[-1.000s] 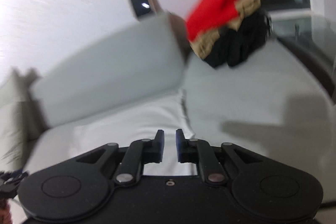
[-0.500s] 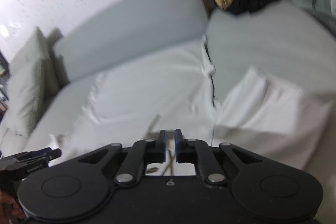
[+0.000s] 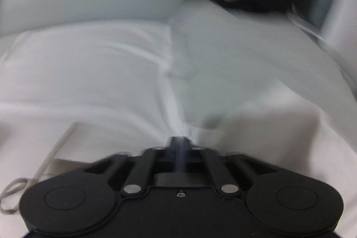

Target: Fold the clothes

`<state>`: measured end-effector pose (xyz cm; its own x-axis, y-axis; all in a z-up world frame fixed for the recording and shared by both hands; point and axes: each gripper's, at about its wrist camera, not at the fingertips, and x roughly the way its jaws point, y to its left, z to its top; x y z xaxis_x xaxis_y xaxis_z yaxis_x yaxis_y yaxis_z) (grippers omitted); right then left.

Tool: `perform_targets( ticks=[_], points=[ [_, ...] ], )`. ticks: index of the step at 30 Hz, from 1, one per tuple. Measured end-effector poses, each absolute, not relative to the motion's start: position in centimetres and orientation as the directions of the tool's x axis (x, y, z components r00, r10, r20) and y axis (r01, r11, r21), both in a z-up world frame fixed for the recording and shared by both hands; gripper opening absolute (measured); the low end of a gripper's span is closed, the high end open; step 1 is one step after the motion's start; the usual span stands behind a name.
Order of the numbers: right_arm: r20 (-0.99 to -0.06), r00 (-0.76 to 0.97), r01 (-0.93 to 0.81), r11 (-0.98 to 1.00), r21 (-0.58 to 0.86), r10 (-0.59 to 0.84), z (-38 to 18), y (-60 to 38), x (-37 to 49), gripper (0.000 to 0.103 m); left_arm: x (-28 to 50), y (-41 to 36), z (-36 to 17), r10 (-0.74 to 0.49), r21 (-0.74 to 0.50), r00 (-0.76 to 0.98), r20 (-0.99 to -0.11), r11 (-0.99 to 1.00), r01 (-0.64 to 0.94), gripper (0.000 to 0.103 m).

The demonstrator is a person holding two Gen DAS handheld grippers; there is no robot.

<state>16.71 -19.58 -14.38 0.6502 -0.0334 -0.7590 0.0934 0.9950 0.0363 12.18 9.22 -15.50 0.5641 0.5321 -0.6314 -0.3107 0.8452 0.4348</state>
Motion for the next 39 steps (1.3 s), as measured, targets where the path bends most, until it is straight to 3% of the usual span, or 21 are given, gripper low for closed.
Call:
perform_targets(
  ticks=[1,4,8,12,15,17,19,21,25,27,30,33,35,37,39],
  points=[
    [-0.761,0.648,0.116,0.985,0.127,0.022,-14.0,-21.1,16.4,0.000,11.6,9.2,-15.4,0.536,0.451,0.578,-0.615,0.840,-0.300,0.041],
    [-0.720,0.688,0.114,0.967,0.227,0.088,-12.3,-22.7,13.6,0.004,8.8,9.1,-13.6,0.511,0.422,0.642,-0.571,0.854,-0.305,0.040],
    [-0.645,0.715,-0.054,0.941,0.334,0.270,-10.3,-22.1,8.6,0.013,4.7,7.7,-11.1,0.333,0.293,0.769,-0.546,0.935,-0.198,0.042],
    [-0.708,0.640,-0.239,0.953,0.186,0.299,-11.4,-18.2,4.5,0.028,3.1,4.4,-12.9,0.221,0.324,0.728,-0.649,0.946,0.002,0.044],
    [-0.726,0.645,-0.245,0.965,0.098,0.238,-11.1,-18.1,1.2,0.032,1.0,2.2,-13.6,0.286,0.476,0.717,-0.636,0.877,0.072,0.039],
    [-0.753,0.623,-0.201,0.974,0.107,0.211,-10.6,-19.4,-0.7,0.032,-0.9,2.4,-12.7,0.254,0.410,0.695,-0.673,0.910,0.065,0.037],
    [-0.744,0.634,-0.181,0.976,0.122,0.211,-10.3,-20.9,-3.0,0.033,-3.3,3.2,-11.6,0.149,0.269,0.706,-0.693,0.961,0.061,0.041],
    [-0.691,0.675,-0.218,0.965,0.146,0.257,-9.7,-20.7,-4.6,0.033,-5.1,2.8,-11.0,0.089,0.180,0.753,-0.652,0.983,0.040,0.045],
    [-0.593,0.718,-0.337,0.928,0.162,0.364,-9.0,-18.3,-6.0,0.033,-4.1,-0.2,-11.6,0.096,0.222,0.800,-0.592,0.974,0.048,0.057],
    [-0.630,0.692,-0.362,0.925,0.120,0.352,-9.8,-16.6,-5.0,0.033,-2.5,-1.0,-13.1,0.111,0.254,0.744,-0.659,0.964,0.081,0.058],
    [-0.700,0.642,-0.376,0.924,0.069,0.314,-10.1,-16.3,-5.2,0.035,-3.3,-0.3,-13.4,0.071,0.243,0.719,-0.691,0.960,0.139,0.052],
    [-0.682,0.631,-0.360,0.918,0.166,0.371,-9.3,-19.4,-5.7,0.034,-5.0,1.1,-13.2,-0.024,0.156,0.684,-0.729,0.967,0.200,0.057],
    [-0.630,0.657,-0.321,0.910,0.263,0.414,-8.6,-22.3,-5.6,0.037,-5.6,1.9,-12.6,-0.016,0.130,0.732,-0.681,0.981,0.143,0.059],
    [-0.516,0.788,-0.159,0.920,0.358,0.337,-7.9,-26.3,-4.4,0.053,-5.8,2.0,-11.8,0.052,0.168,0.801,-0.597,0.984,0.061,0.068],
    [-0.473,0.862,0.030,0.914,0.405,0.181,-7.6,-29.8,-3.1,0.052,-5.8,2.0,-11.3,0.131,0.227,0.835,-0.535,0.974,-0.008,0.069]
  ],
)
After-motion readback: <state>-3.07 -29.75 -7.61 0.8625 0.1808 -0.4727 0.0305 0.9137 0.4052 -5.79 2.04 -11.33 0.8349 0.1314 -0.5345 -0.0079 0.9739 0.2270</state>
